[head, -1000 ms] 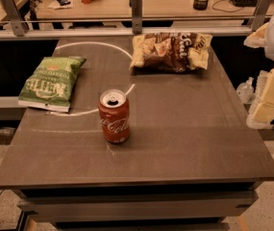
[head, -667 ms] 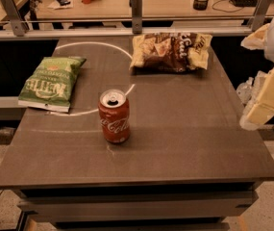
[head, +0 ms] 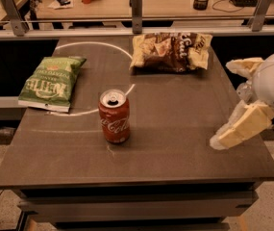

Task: Knock coke can over

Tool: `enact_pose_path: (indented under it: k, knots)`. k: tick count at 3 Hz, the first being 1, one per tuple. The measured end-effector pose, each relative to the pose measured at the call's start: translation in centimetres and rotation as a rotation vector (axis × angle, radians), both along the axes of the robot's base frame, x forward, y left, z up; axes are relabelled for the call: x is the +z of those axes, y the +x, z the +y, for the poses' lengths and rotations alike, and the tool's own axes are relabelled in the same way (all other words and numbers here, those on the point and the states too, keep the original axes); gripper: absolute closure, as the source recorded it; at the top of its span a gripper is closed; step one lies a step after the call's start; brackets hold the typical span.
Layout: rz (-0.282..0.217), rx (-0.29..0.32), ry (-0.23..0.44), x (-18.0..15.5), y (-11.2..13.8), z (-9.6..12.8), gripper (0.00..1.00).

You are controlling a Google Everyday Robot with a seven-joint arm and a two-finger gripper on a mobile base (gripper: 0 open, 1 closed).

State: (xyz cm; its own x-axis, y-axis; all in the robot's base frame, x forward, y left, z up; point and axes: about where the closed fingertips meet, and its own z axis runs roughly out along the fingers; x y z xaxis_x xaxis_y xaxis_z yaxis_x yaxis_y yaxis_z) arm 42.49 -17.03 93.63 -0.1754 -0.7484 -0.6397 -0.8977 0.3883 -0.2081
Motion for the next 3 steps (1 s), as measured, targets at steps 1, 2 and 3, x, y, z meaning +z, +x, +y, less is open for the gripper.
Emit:
enact_pose_path:
  k: [1,2,3]
  knots:
    - [-0.085,0.045,0.184,-1.0,0.3,2.5,0.00]
    - [-0.120,0.072,0.423,0.3,-1.0,4.8,0.00]
    - [-0.111,0.114,0.689,3.1,-2.3,9.1,0.00]
